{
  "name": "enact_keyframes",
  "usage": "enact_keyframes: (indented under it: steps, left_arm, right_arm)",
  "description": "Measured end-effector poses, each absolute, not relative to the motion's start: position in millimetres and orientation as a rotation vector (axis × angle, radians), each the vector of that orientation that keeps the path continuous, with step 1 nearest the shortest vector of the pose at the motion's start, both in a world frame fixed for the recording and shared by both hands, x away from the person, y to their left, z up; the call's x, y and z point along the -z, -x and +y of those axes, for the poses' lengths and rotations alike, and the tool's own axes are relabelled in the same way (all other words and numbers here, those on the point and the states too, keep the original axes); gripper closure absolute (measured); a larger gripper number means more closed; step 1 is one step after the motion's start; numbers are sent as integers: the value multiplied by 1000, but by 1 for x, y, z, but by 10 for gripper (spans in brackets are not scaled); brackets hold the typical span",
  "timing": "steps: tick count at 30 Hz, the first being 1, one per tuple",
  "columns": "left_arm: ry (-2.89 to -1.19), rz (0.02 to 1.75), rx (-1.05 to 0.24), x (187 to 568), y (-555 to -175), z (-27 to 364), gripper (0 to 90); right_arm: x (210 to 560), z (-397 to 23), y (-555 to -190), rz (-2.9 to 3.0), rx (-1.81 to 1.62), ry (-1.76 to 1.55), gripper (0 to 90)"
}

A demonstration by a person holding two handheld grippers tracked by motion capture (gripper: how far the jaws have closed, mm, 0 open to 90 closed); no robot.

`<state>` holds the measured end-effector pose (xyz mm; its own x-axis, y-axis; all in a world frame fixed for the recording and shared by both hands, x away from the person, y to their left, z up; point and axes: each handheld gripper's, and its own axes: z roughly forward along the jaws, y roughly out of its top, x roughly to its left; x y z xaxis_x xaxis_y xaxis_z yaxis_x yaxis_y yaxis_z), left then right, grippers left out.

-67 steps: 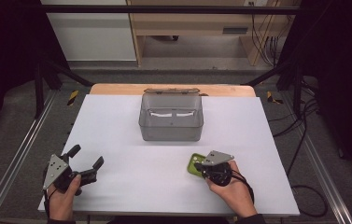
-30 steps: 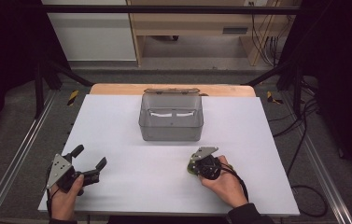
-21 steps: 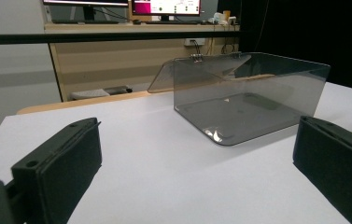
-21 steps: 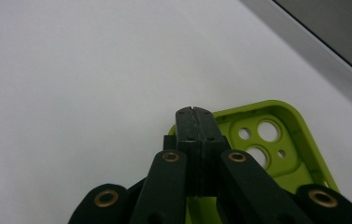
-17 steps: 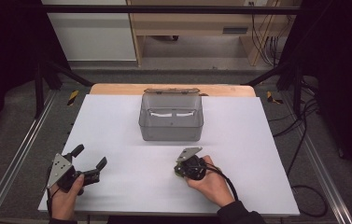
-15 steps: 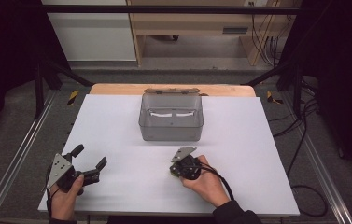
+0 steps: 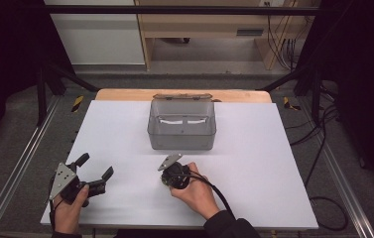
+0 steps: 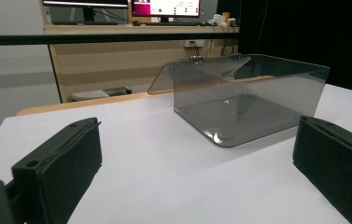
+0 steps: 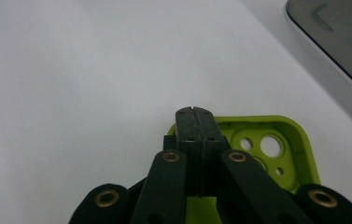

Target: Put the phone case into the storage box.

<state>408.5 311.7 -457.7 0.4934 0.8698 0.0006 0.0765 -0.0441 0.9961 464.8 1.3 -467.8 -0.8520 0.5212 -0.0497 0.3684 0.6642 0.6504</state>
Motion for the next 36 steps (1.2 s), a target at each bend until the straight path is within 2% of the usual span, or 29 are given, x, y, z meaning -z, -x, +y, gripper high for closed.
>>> enact_keyframes:
  steps: [9, 20, 31, 36]
  left_arm:
    - [-1476, 877, -809, 457, -407, 314, 12]
    - [-1457, 892, -817, 458, -403, 316, 11]
    - [-1457, 878, -806, 456, -402, 312, 11]
    - [-1455, 875, -799, 456, -403, 311, 11]
  right_arm:
    - [453, -10, -454, 2595, -1052, -668, 900]
    - [443, -52, -429, 2535, -1159, -645, 900]
    - [447, -92, -419, 2458, -1216, -747, 881]
    - [450, -103, -414, 2414, -1207, -766, 689]
